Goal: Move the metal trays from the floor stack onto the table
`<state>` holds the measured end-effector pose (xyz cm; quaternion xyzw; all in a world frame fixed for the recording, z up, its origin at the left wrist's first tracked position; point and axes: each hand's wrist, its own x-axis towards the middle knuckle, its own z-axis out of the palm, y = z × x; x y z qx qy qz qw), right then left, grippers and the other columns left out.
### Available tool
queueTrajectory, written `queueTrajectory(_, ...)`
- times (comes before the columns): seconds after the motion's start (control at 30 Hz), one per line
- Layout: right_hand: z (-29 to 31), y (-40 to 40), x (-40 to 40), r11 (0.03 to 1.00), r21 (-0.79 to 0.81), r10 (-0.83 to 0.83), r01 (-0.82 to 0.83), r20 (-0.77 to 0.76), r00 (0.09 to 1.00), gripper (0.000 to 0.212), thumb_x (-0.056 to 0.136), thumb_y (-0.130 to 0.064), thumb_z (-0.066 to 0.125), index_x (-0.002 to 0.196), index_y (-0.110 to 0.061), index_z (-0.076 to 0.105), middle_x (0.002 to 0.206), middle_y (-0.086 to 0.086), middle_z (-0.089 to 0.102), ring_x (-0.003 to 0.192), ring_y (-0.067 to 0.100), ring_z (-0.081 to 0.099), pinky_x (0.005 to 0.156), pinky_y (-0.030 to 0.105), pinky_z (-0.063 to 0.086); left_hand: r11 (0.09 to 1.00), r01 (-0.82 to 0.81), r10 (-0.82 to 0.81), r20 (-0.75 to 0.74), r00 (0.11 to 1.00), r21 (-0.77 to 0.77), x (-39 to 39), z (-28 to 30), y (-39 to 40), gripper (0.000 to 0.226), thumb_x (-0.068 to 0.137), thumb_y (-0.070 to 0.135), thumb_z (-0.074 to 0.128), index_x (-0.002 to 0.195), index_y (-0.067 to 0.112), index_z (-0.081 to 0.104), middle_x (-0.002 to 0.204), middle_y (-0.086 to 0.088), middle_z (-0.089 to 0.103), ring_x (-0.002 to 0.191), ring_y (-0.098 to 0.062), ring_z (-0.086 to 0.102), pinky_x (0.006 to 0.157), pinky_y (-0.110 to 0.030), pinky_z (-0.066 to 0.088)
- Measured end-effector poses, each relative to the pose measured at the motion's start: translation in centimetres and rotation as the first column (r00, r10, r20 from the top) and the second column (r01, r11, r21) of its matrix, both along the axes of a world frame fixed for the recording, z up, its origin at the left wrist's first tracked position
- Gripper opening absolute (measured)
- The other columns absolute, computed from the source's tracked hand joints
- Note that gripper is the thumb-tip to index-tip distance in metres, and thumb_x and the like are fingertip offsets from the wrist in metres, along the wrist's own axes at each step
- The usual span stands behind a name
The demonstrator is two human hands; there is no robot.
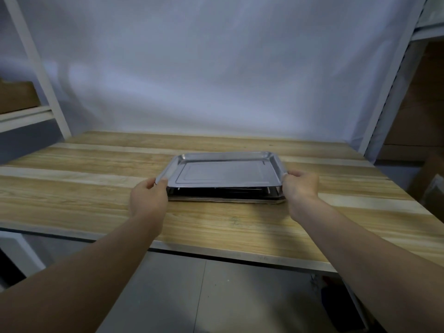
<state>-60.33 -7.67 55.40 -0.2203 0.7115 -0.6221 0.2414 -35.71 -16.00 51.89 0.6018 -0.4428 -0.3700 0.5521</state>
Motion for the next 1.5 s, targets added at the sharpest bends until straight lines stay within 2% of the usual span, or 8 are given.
queueTrajectory(0.13, -1.2, -0.3, -0.6, 0.992, 0.123, 0.014, 0.000, -0.113, 0.993, 0.021, 0.090, -0.003, 0.051, 0.089, -0.009, 0.071, 0.099, 0.012, 0.069, 0.088, 0.031, 0.063, 0.083, 0.040, 0.052, 0.999, 0.041, -0.045, 0.173, 0.984, 0.024, 0.3, -0.8, 0.0, 0.045, 0.096, 0.027, 0.052, 0.137, 0.010, 0.051, 0.118, -0.010, 0.062, 0.093, -0.023, 0.054, 0.081, -0.033, 0.042)
queueTrajectory(0.27, -1.8, -0.4, -0.4, 0.948, 0.313, 0.074, 0.060, -0.400, 0.913, 0.043, 0.090, -0.020, 0.054, 0.132, -0.025, 0.056, 0.144, 0.009, 0.042, 0.132, 0.031, 0.037, 0.108, 0.042, 0.032, 0.996, 0.091, -0.088, 0.374, 0.923, 0.010, 0.3, -1.3, -0.2, 0.058, 0.094, 0.033, 0.053, 0.146, 0.013, 0.038, 0.149, -0.012, 0.042, 0.134, -0.031, 0.043, 0.110, -0.049, 0.036)
queueTrajectory(0.47, -2.3, -0.4, 2.8, 0.897, 0.342, 0.441, -0.279, -0.679, 0.587, 0.045, 0.087, -0.048, 0.061, 0.129, -0.031, 0.060, 0.142, -0.007, 0.052, 0.136, 0.017, 0.037, 0.111, 0.041, 0.022, 0.966, 0.254, -0.196, 0.496, 0.846, -0.051, -0.2, -1.5, 1.3, 0.067, 0.082, 0.044, 0.070, 0.140, 0.020, 0.048, 0.156, -0.004, 0.026, 0.144, -0.023, 0.026, 0.116, -0.043, 0.027)
queueTrajectory(0.57, -3.2, -0.7, 3.9, 0.781, 0.442, 0.618, -0.440, -0.650, 0.443, 0.044, 0.084, -0.045, 0.068, 0.124, -0.028, 0.065, 0.131, -0.007, 0.061, 0.125, 0.017, 0.050, 0.111, 0.043, 0.033, 0.959, 0.283, -0.238, 0.486, 0.841, -0.020, 0.0, -1.3, 1.3, 0.067, 0.074, 0.041, 0.079, 0.133, 0.018, 0.056, 0.152, -0.003, 0.031, 0.141, -0.020, 0.031, 0.114, -0.038, 0.028)
queueTrajectory(0.63, -3.7, -1.3, 4.1, 0.800, 0.436, 0.589, -0.413, -0.704, 0.397, 0.036, 0.086, -0.034, 0.069, 0.121, -0.025, 0.068, 0.123, -0.003, 0.064, 0.119, 0.020, 0.053, 0.104, 0.043, 0.039, 0.952, 0.306, -0.262, 0.503, 0.824, -0.005, 0.3, -1.3, 1.1, 0.066, 0.070, 0.039, 0.082, 0.129, 0.017, 0.059, 0.151, -0.003, 0.032, 0.141, -0.019, 0.031, 0.114, -0.036, 0.028)
queueTrajectory(0.9, -3.8, -3.7, 3.8, 0.819, 0.444, 0.566, -0.364, -0.731, 0.381, 0.031, 0.088, -0.030, 0.068, 0.118, -0.024, 0.070, 0.100, 0.000, 0.050, 0.110, 0.026, 0.048, 0.098, 0.042, 0.039, 0.963, 0.269, -0.219, 0.516, 0.828, -0.022, -0.2, -1.6, -0.5, 0.066, 0.073, 0.037, 0.080, 0.131, 0.013, 0.058, 0.151, -0.004, 0.036, 0.136, -0.021, 0.040, 0.111, -0.036, 0.033)
queueTrajectory(1.2, -3.9, -5.4, 4.3, 0.856, 0.436, 0.516, -0.279, -0.756, 0.401, 0.030, 0.088, -0.034, 0.066, 0.118, -0.027, 0.069, 0.113, 0.006, 0.057, 0.114, 0.028, 0.049, 0.095, 0.037, 0.036, 0.976, 0.213, -0.164, 0.497, 0.852, -0.043, -0.4, -1.9, -1.4, 0.078, 0.075, 0.037, 0.078, 0.141, 0.018, 0.044, 0.133, -0.001, 0.051, 0.121, -0.019, 0.052, 0.101, -0.038, 0.046)
queueTrajectory(1.5, -2.3, -2.2, 4.7, 0.851, 0.438, 0.523, -0.291, -0.756, 0.393, 0.045, 0.093, -0.041, 0.055, 0.136, -0.029, 0.051, 0.135, 0.000, 0.052, 0.131, 0.021, 0.041, 0.107, 0.040, 0.025, 0.978, 0.208, -0.189, 0.368, 0.910, -0.011, 0.8, -0.5, 0.8, 0.079, 0.083, 0.027, 0.073, 0.148, 0.015, 0.031, 0.151, -0.009, 0.035, 0.137, -0.025, 0.038, 0.111, -0.044, 0.037)
